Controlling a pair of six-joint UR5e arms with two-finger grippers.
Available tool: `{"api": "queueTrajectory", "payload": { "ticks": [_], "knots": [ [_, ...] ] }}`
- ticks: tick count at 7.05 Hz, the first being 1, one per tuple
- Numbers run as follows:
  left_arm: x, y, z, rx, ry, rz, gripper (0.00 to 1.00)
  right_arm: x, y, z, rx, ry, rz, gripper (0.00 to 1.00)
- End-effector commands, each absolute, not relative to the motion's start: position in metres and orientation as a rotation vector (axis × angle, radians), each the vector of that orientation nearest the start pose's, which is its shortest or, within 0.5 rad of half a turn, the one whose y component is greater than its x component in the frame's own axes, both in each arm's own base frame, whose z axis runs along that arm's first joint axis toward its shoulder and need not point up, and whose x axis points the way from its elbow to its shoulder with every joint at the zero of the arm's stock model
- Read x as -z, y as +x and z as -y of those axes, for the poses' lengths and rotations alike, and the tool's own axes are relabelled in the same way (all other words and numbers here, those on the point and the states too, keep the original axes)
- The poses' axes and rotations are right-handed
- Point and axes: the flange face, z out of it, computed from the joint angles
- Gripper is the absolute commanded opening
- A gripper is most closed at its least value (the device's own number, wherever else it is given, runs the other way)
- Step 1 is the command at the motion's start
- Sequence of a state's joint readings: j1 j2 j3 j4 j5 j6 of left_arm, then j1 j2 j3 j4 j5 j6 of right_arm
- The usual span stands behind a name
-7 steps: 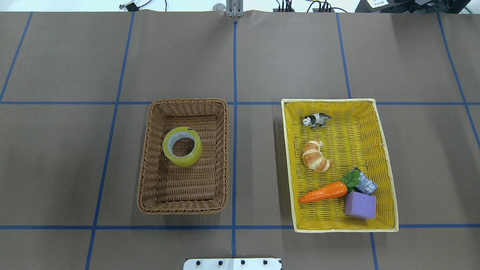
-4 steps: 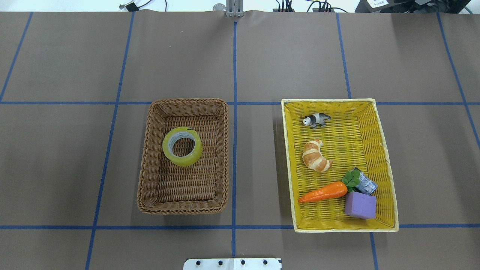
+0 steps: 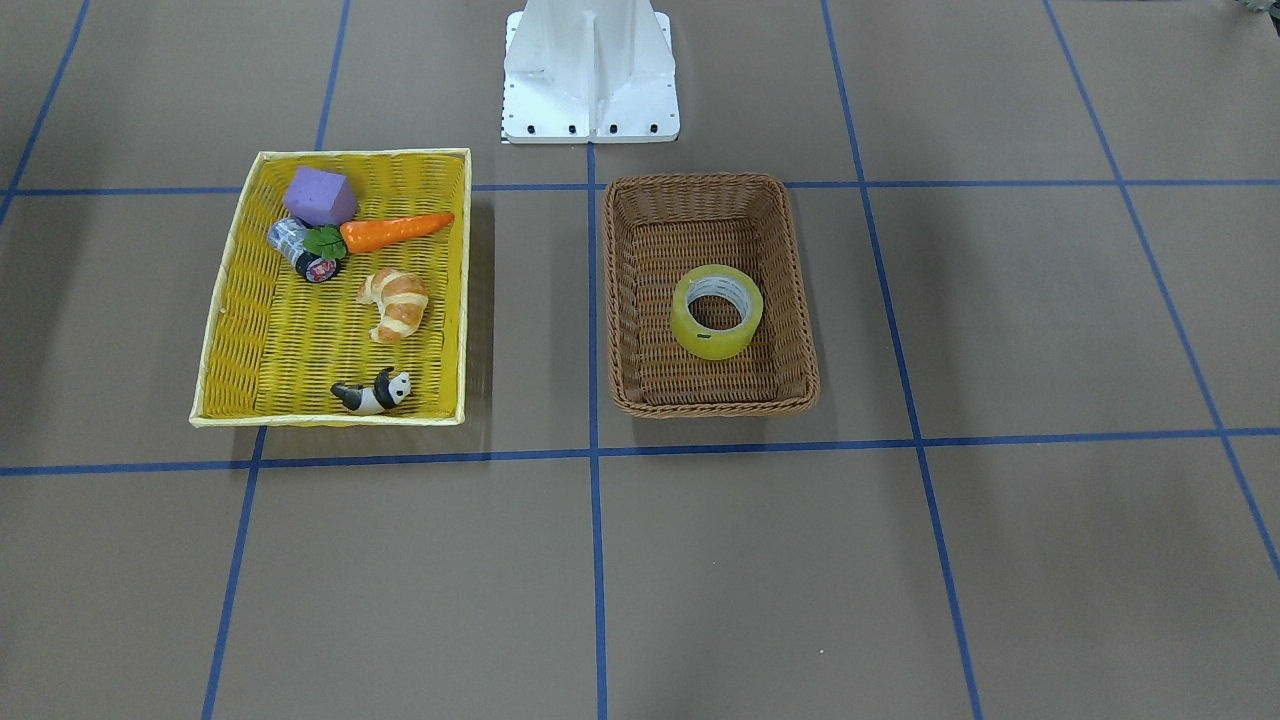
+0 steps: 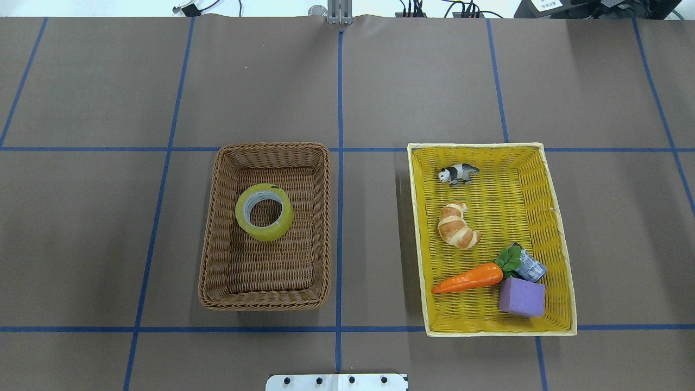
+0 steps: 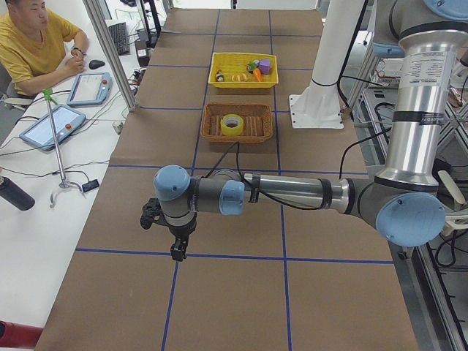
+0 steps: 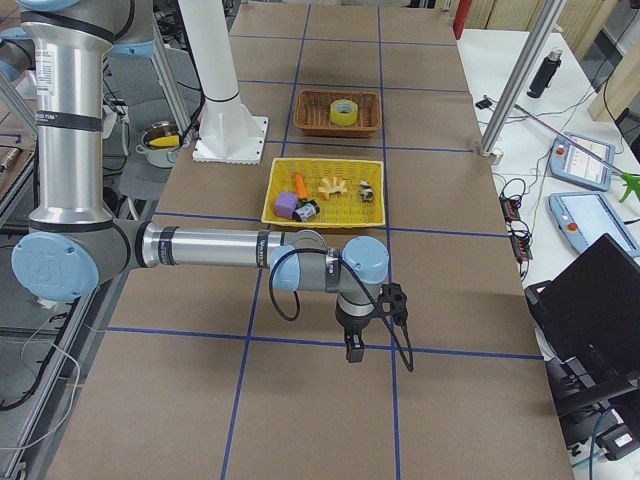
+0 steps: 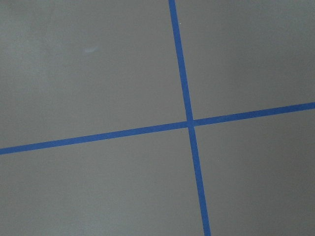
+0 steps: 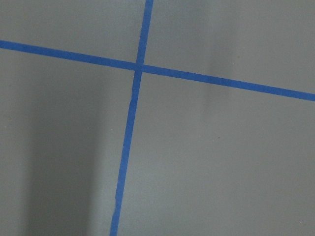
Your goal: Move tape to another basket
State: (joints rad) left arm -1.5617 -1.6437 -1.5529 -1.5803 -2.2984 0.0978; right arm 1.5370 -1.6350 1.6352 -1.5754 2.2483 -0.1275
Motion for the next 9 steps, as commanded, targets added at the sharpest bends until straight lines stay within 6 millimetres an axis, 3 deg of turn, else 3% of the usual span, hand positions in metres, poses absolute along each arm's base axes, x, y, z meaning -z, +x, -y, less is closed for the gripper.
{"api": "queueTrajectory", "payload": {
  "ticks": [1, 5, 9],
  "knots": [
    [-0.635, -0.062, 0.525, -0.122, 0.09, -0.723, 1.0, -0.654, 0.055, 0.47, 0.161, 0.049, 0.677, 1.0],
    [-0.648, -0.063, 0.516, -0.111, 0.065, -0.724, 1.0, -0.648, 0.055, 0.471, 0.163, 0.06, 0.683, 1.0],
    [-0.652, -0.063, 0.511, -0.11, 0.058, -0.724, 1.0, -0.677, 0.056, 0.443, 0.159, 0.006, 0.673, 1.0]
  ]
}}
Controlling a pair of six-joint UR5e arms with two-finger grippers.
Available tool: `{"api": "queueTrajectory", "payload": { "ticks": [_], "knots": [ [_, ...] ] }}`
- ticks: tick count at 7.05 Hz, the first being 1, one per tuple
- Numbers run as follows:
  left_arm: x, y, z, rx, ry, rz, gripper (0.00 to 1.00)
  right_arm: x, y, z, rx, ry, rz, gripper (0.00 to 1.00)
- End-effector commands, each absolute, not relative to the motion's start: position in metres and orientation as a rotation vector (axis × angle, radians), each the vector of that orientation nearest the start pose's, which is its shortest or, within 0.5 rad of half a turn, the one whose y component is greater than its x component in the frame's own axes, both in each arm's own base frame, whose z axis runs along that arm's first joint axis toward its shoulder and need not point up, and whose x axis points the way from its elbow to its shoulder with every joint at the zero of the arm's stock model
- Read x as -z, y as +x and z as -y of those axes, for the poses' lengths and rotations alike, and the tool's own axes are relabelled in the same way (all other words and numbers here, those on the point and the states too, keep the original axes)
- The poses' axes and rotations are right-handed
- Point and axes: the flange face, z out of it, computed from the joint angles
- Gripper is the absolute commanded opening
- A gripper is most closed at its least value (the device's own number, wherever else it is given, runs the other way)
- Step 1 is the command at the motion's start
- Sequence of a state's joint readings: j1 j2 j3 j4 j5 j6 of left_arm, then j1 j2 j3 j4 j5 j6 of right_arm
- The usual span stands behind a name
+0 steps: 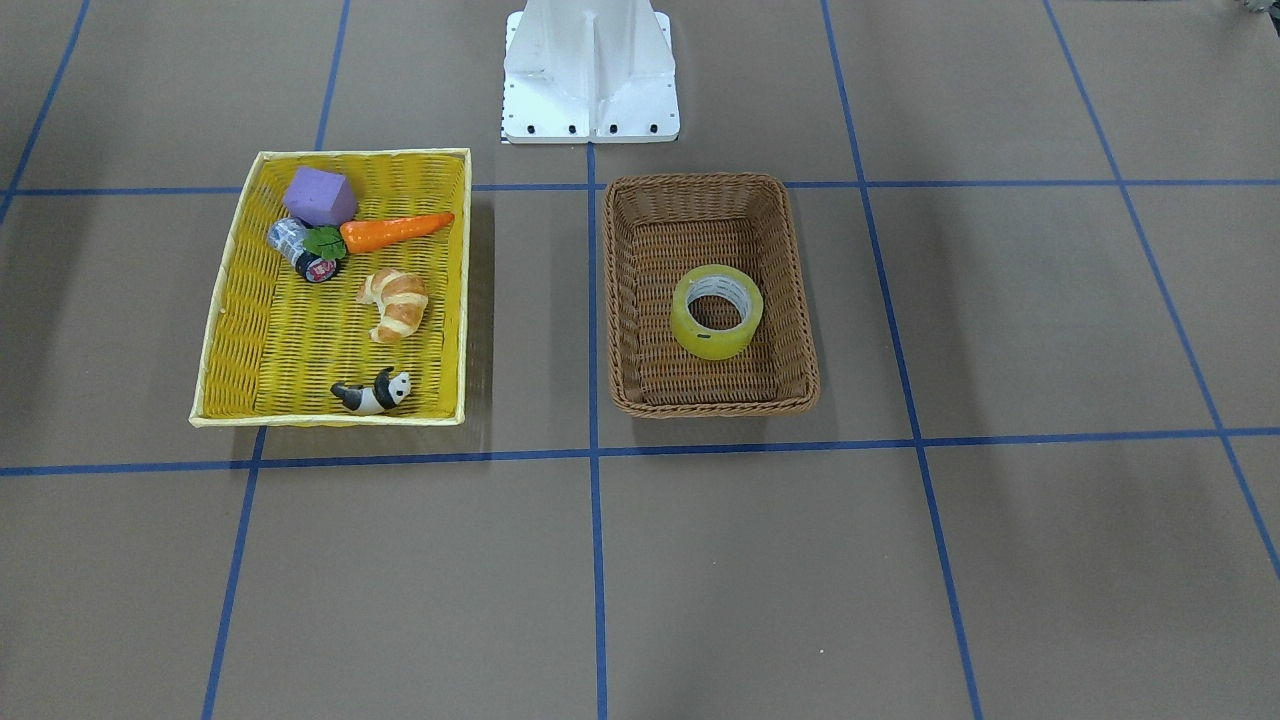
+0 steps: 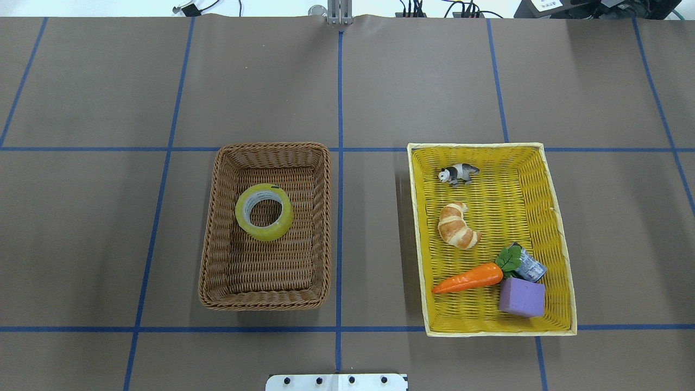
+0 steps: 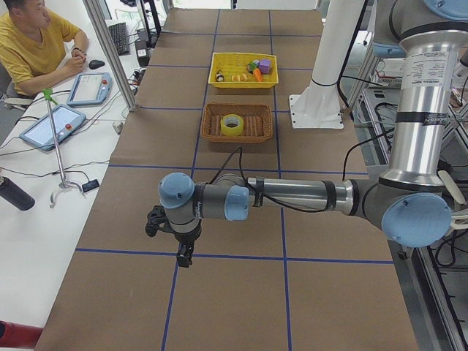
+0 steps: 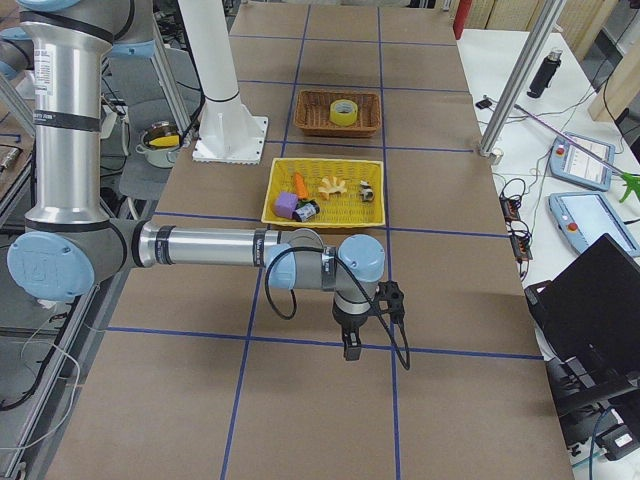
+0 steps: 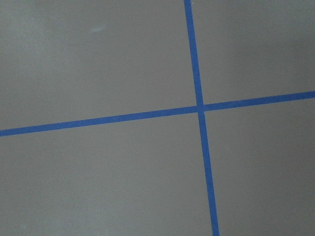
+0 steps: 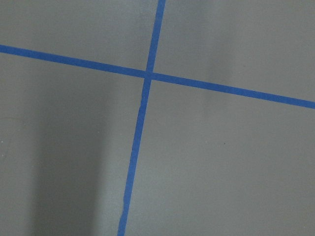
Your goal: Move tape to another basket
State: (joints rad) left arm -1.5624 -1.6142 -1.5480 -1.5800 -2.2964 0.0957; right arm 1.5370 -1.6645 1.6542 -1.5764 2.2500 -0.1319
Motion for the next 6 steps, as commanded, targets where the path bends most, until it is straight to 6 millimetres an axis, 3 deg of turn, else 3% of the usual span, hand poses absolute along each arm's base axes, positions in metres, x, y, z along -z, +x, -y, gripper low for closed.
{"api": "queueTrajectory", "payload": {
  "ticks": [1, 6],
  "knots": [
    [-0.652, -0.063, 0.511, -0.11, 0.058, -0.724, 1.0, -0.691, 0.058, 0.431, 0.148, -0.022, 0.662, 1.0],
    [-0.654, -0.063, 0.51, -0.106, 0.052, -0.724, 1.0, -0.681, 0.067, 0.43, 0.127, 0.001, 0.67, 1.0]
  ]
}}
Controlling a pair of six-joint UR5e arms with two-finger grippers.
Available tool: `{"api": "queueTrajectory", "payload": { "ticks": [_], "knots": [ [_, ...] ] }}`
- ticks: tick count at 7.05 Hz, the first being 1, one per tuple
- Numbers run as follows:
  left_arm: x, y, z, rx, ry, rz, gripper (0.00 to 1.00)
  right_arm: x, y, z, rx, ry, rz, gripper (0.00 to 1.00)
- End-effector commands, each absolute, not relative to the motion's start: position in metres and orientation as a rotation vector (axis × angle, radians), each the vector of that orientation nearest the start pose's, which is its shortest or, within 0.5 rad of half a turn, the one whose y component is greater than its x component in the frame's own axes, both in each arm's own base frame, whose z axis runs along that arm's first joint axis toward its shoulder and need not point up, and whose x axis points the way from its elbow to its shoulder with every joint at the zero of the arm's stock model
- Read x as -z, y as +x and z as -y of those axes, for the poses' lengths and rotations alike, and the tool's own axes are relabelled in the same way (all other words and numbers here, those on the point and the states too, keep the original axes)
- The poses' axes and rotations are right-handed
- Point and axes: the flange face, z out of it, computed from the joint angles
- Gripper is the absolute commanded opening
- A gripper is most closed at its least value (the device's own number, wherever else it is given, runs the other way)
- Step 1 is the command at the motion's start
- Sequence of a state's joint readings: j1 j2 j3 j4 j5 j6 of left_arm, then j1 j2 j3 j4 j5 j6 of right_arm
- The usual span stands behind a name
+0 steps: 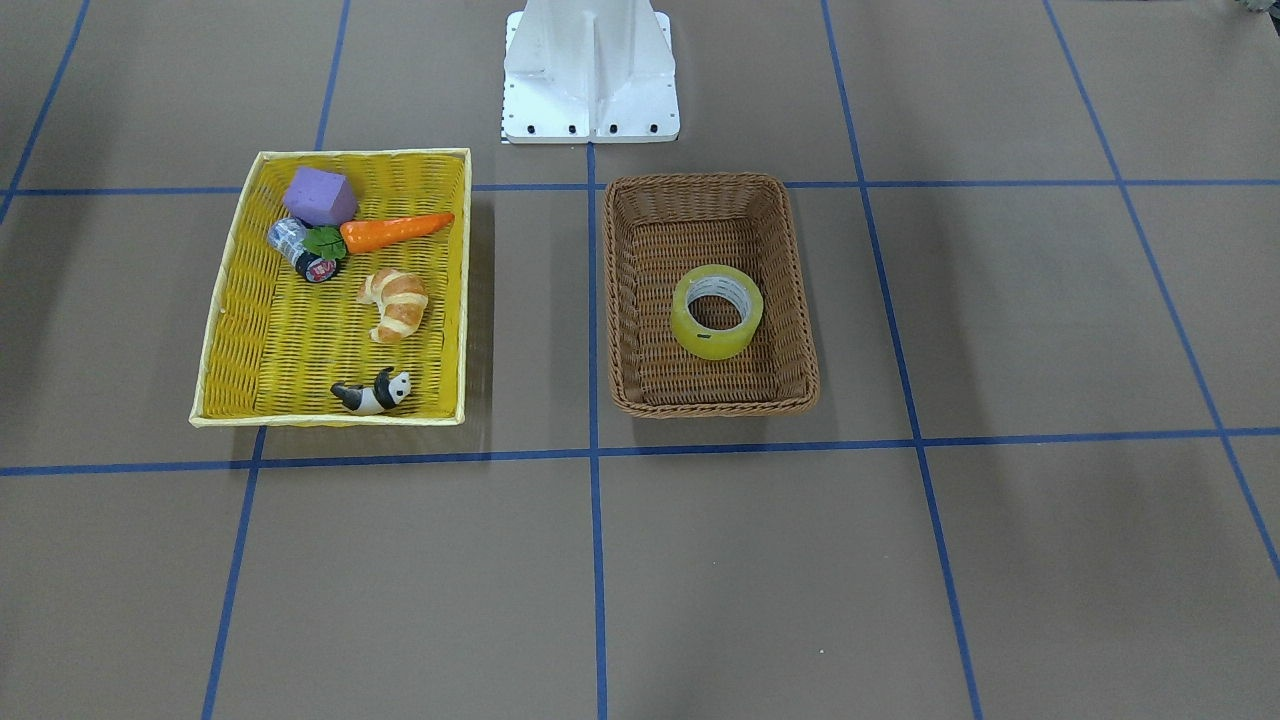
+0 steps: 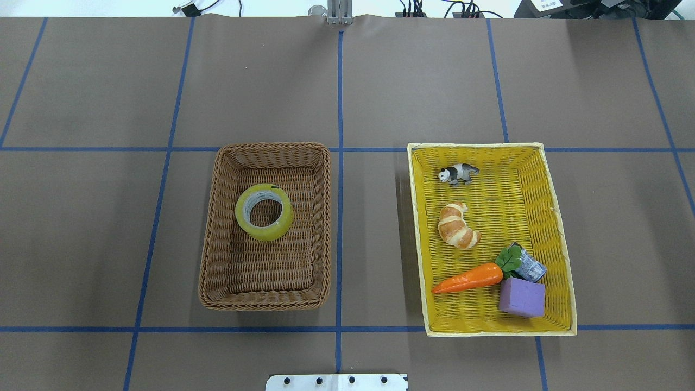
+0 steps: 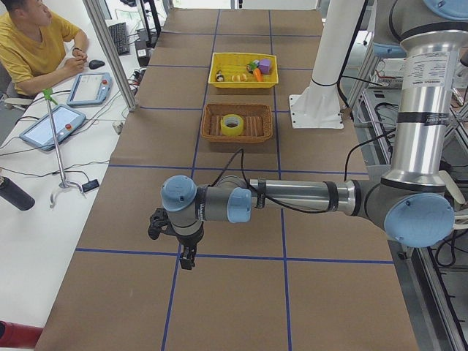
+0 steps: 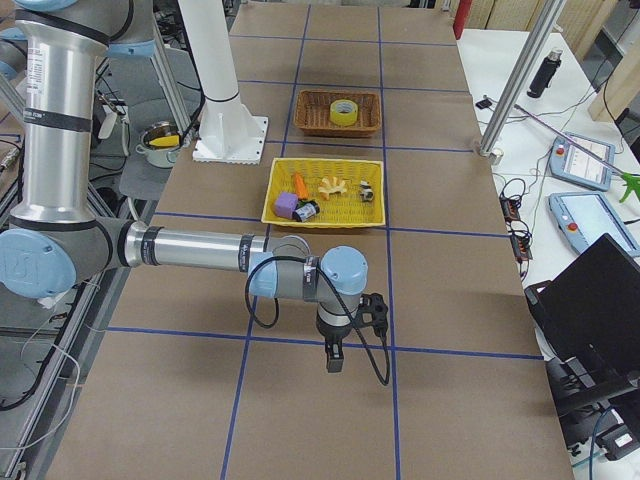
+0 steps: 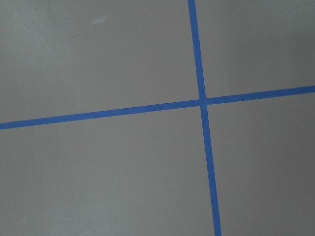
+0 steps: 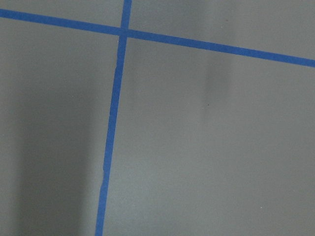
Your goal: Move tape to another basket
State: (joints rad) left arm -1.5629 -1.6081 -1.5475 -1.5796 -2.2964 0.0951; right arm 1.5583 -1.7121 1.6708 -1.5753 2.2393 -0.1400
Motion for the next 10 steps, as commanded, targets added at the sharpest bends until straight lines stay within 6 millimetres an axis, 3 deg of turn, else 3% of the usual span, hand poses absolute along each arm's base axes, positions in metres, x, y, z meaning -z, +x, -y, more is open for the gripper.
{"api": "queueTrajectory", "payload": {
  "ticks": [1, 10],
  "knots": [
    [-0.6542, -0.0633, 0.5096, -0.106, 0.052, -0.724, 1.0, -0.68, 0.0675, 0.4305, 0.122, 0.001, 0.672, 1.0],
    [-0.6516, -0.0667, 0.5105, -0.107, 0.061, -0.679, 1.0, -0.6726, 0.0624, 0.4345, 0.119, 0.009, 0.728, 1.0]
  ]
}}
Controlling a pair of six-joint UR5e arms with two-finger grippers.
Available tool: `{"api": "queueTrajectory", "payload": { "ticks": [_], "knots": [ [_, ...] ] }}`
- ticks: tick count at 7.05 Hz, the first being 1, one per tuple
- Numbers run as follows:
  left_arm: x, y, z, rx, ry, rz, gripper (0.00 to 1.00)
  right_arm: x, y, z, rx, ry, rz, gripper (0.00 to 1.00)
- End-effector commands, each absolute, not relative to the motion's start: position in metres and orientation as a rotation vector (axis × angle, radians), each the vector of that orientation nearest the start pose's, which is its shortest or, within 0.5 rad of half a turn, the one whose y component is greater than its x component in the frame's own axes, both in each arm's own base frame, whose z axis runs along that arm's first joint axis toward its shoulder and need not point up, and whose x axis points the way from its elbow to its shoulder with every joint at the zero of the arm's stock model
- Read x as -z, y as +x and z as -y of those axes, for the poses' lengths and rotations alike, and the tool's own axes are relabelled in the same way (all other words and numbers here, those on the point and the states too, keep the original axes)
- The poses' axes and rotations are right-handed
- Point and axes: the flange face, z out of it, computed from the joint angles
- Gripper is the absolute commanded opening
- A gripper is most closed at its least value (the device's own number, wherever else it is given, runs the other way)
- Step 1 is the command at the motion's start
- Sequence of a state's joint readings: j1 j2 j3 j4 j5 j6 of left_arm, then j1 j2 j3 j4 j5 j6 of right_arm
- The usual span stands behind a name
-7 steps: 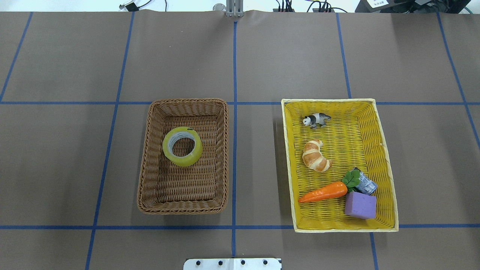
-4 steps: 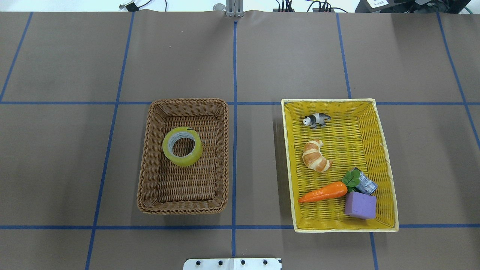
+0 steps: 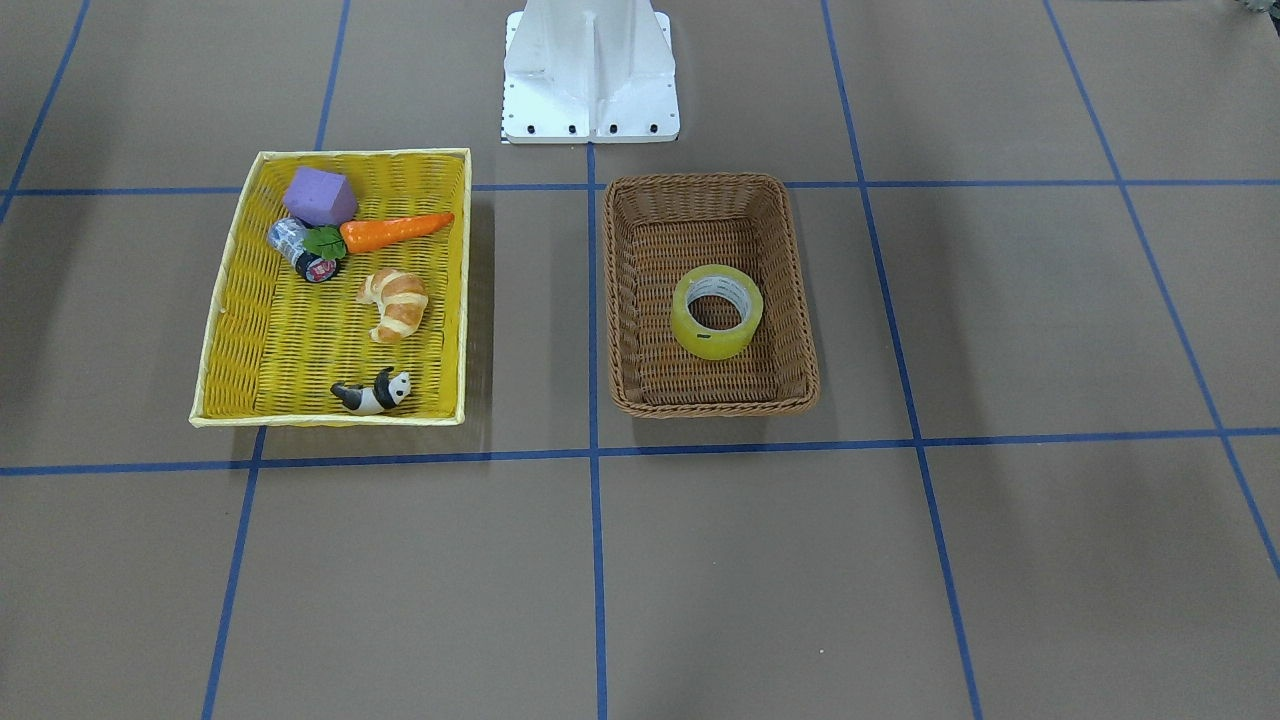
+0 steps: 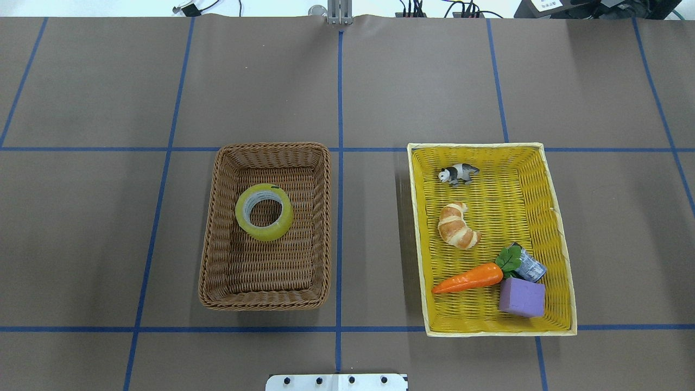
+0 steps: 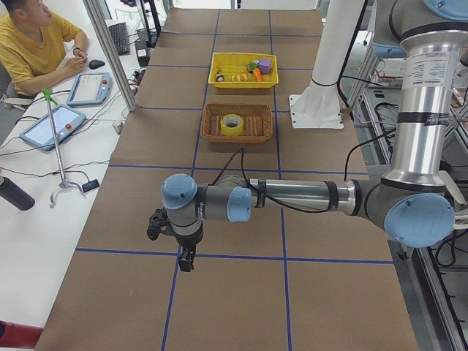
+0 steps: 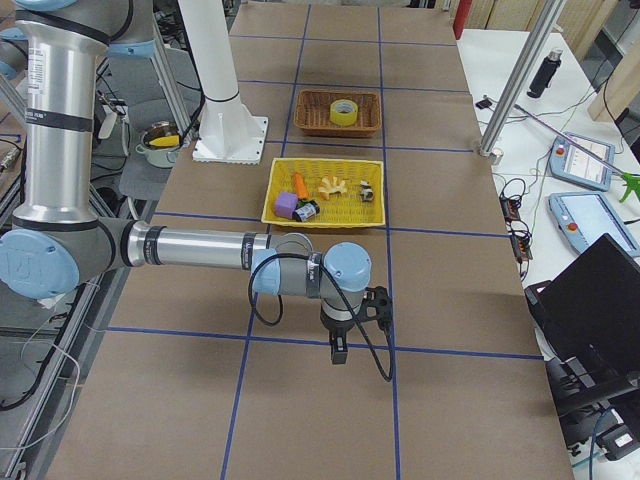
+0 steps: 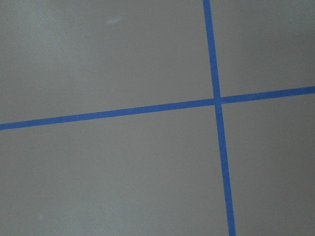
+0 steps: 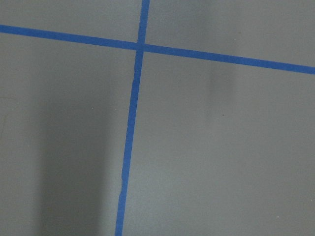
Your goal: Move tape to another basket
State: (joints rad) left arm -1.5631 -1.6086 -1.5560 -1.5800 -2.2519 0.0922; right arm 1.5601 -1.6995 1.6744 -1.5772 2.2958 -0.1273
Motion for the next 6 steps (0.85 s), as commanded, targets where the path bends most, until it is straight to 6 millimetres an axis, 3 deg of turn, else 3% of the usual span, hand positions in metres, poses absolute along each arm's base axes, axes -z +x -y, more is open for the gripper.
{"api": "queueTrajectory", "payload": {
  "ticks": [1, 6],
  "knots": [
    [-0.6516, -0.0667, 0.5105, -0.107, 0.061, -0.679, 1.0, -0.6744, 0.0624, 0.434, 0.117, 0.003, 0.728, 1.0],
    [-0.6531, -0.0667, 0.5103, -0.106, 0.058, -0.68, 1.0, -0.6802, 0.0625, 0.4325, 0.111, -0.013, 0.729, 1.0]
  ]
}}
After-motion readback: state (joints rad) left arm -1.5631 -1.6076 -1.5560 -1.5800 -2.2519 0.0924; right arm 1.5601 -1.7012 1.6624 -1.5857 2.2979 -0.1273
